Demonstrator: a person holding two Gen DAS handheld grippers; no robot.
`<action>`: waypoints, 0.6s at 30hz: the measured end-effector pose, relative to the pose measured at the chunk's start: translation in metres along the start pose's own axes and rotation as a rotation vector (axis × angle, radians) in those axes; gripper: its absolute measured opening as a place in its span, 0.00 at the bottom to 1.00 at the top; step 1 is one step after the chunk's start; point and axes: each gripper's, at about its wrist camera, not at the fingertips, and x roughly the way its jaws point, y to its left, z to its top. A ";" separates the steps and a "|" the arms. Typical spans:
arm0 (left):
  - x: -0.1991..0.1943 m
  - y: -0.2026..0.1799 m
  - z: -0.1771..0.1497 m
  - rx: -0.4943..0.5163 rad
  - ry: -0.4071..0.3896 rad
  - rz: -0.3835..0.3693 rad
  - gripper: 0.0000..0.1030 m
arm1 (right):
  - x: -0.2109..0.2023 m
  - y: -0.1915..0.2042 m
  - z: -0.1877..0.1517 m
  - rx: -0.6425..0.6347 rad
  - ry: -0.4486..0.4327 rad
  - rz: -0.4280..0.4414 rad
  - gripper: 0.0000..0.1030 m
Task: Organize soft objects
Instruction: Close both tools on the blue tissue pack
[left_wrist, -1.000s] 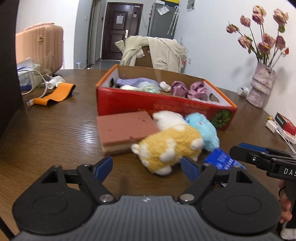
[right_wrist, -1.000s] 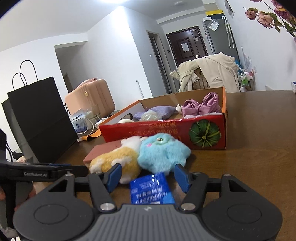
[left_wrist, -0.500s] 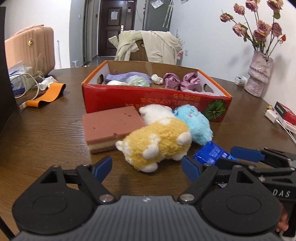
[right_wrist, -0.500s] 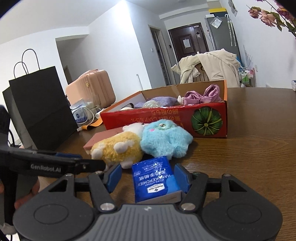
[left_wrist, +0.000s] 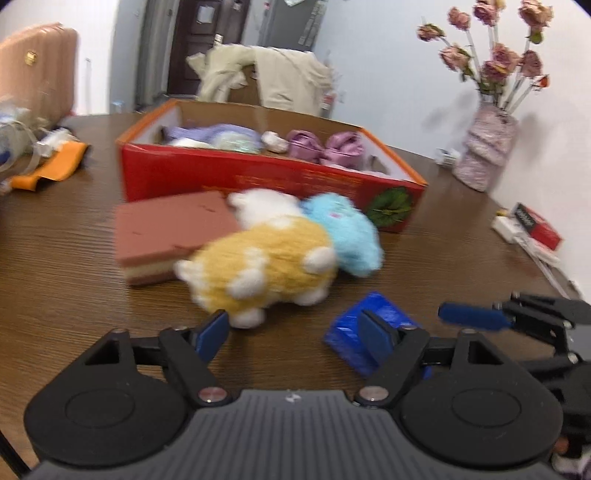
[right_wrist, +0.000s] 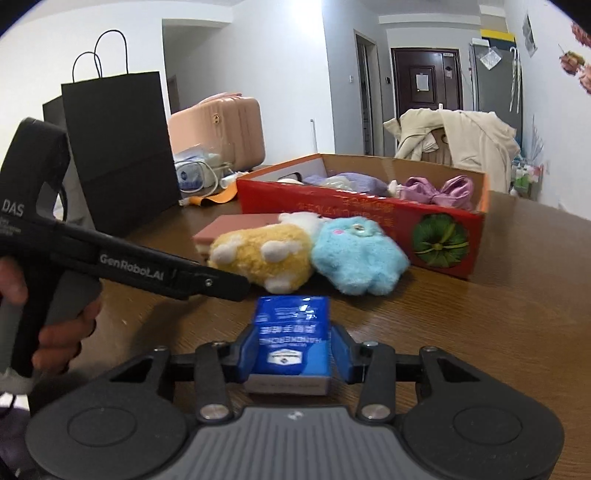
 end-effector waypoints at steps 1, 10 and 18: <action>0.003 -0.004 0.000 0.003 0.005 -0.023 0.68 | -0.005 -0.004 0.000 -0.007 0.003 -0.044 0.44; 0.033 -0.013 0.013 -0.039 0.021 -0.134 0.46 | -0.041 -0.029 -0.011 0.273 -0.019 0.067 0.47; 0.021 0.000 0.001 -0.151 0.072 -0.187 0.35 | -0.010 -0.023 -0.023 0.446 -0.007 0.093 0.47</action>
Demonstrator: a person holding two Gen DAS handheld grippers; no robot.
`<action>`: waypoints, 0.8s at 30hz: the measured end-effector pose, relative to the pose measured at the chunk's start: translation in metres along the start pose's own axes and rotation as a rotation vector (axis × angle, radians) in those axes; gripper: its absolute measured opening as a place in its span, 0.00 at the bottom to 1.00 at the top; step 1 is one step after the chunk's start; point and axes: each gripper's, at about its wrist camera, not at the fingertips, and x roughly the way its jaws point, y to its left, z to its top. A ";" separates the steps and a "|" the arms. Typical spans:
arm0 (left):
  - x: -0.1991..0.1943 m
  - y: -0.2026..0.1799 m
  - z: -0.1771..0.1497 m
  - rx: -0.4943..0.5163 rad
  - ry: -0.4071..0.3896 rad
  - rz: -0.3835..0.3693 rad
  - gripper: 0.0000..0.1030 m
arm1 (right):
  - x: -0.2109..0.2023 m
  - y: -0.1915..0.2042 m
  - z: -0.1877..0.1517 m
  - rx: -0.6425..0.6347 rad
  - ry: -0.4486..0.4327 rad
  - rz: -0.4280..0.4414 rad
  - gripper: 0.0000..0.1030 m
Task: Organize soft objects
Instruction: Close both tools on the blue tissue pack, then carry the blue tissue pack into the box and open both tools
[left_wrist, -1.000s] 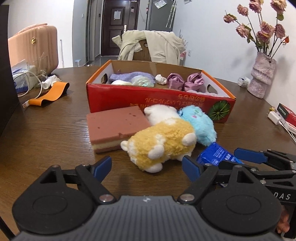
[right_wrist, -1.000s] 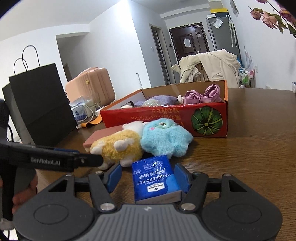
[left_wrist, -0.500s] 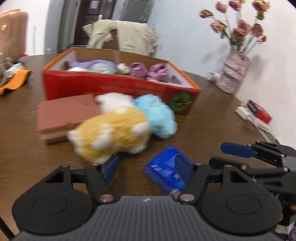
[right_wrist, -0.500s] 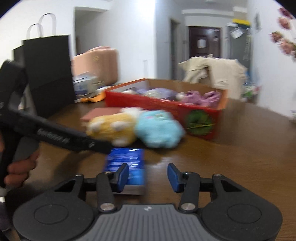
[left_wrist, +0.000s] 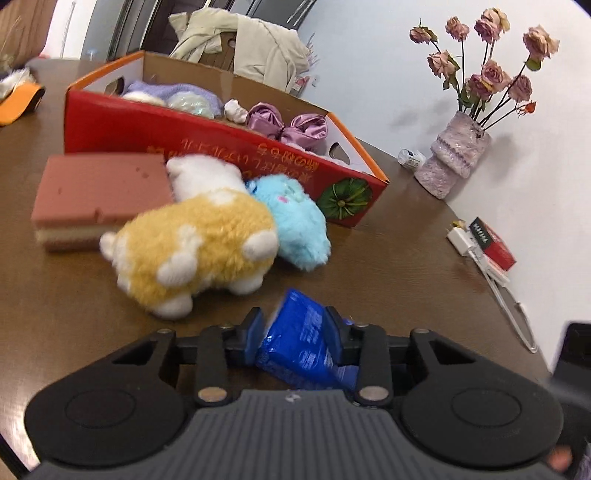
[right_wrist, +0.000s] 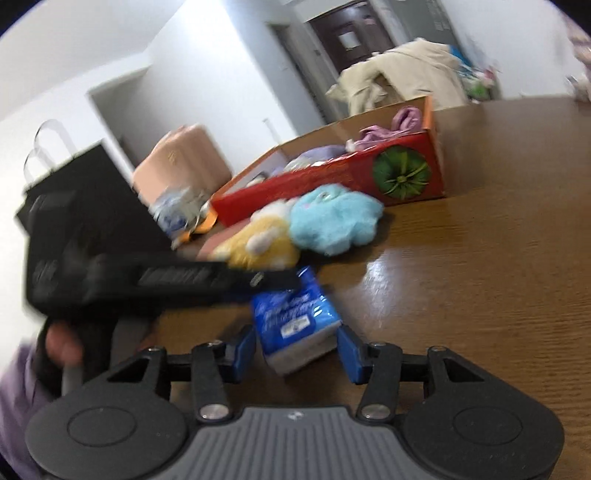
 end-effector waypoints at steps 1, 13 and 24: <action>-0.003 0.001 -0.003 -0.015 0.007 -0.011 0.35 | 0.001 -0.004 0.004 0.032 -0.017 0.011 0.47; -0.006 0.005 -0.010 -0.047 0.013 -0.042 0.35 | -0.002 -0.010 0.015 0.074 -0.080 -0.062 0.35; 0.000 0.002 -0.009 -0.051 0.020 -0.062 0.32 | 0.004 -0.014 0.010 0.099 -0.047 -0.060 0.32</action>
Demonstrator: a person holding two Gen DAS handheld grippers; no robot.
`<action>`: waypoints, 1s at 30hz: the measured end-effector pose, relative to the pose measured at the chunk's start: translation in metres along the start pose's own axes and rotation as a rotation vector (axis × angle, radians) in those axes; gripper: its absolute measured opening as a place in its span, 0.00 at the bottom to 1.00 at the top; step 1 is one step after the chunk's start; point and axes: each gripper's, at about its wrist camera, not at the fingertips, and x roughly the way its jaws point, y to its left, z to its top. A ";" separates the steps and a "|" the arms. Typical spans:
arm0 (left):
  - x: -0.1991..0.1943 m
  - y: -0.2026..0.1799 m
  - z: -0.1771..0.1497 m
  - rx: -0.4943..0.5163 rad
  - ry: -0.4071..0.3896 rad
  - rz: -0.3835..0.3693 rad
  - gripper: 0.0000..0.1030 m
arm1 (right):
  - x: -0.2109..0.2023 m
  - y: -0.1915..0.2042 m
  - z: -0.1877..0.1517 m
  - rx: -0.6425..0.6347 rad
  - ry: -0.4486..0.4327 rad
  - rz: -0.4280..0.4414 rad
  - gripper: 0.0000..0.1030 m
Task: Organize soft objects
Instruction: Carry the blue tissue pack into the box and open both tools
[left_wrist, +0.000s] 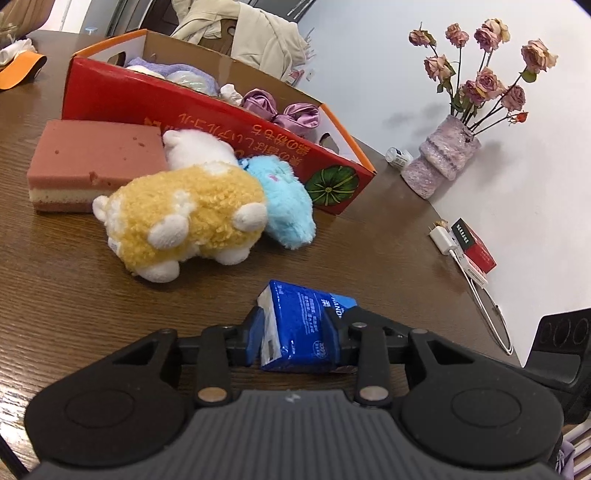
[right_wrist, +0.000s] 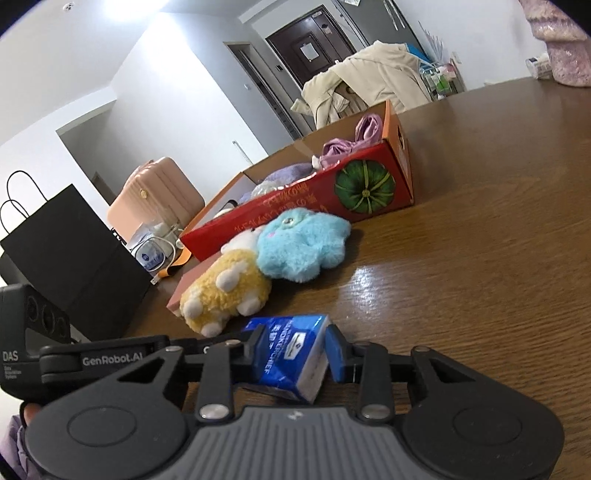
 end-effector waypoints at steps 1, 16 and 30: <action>0.000 -0.001 0.001 -0.001 0.001 -0.008 0.31 | 0.000 0.000 0.000 -0.004 -0.005 -0.007 0.29; 0.020 -0.036 0.135 0.081 -0.192 -0.109 0.30 | -0.011 0.015 0.097 -0.119 -0.203 -0.051 0.23; 0.167 0.002 0.224 -0.003 0.009 0.020 0.29 | 0.139 -0.049 0.221 -0.039 -0.095 -0.191 0.27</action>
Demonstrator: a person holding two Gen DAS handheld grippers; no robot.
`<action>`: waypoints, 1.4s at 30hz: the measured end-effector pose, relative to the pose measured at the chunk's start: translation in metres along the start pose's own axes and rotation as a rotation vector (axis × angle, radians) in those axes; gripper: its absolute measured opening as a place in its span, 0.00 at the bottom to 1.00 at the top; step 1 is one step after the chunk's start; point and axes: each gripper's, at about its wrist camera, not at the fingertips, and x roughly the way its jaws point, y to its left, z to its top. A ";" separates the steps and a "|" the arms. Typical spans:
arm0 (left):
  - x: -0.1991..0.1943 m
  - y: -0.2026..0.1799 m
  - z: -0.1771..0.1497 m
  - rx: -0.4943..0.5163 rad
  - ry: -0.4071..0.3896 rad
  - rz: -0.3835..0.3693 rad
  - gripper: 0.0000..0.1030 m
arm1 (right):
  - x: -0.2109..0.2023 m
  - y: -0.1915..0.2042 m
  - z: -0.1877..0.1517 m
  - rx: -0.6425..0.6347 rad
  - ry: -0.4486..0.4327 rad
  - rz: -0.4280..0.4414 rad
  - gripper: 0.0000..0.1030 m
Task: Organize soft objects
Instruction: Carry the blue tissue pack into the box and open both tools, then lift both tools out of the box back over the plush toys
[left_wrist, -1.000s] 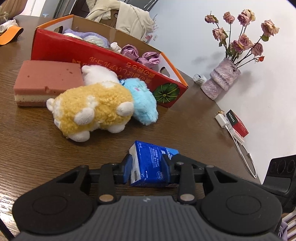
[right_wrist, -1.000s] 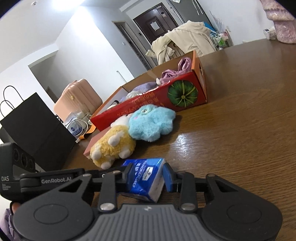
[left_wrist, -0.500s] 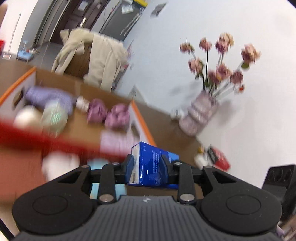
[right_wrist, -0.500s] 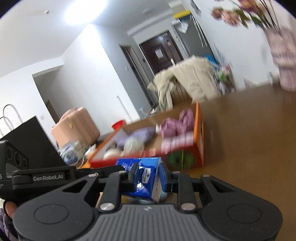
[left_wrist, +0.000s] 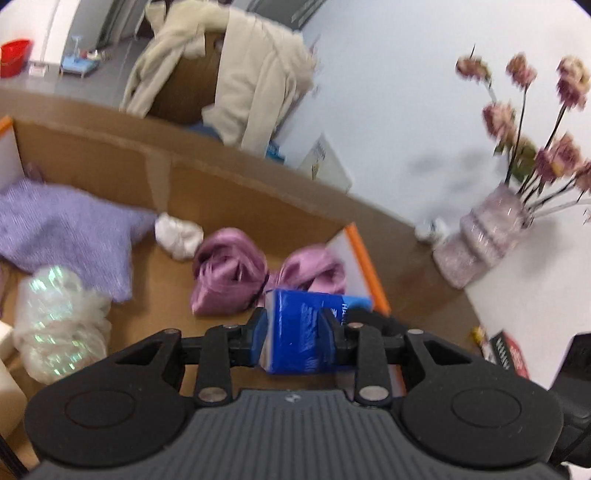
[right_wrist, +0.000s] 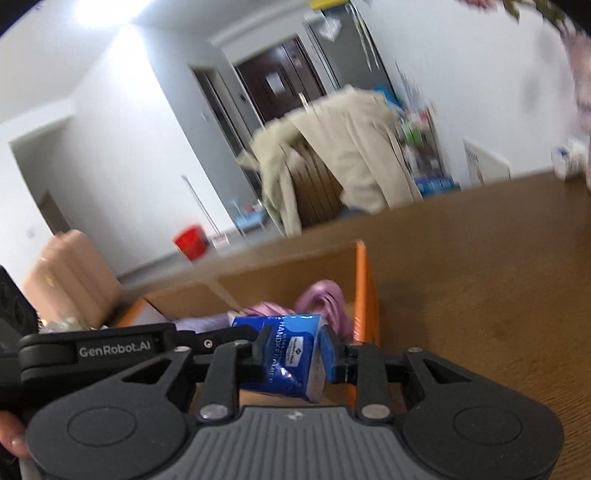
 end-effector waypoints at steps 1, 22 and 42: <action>0.002 0.001 -0.001 -0.002 0.002 -0.001 0.30 | 0.002 0.001 -0.002 -0.016 -0.008 -0.016 0.27; -0.212 0.010 -0.121 0.265 -0.364 0.251 0.83 | -0.118 0.072 -0.030 -0.250 -0.211 0.108 0.69; -0.282 0.067 -0.241 0.176 -0.355 0.274 0.93 | -0.181 0.116 -0.183 -0.325 -0.043 -0.056 0.79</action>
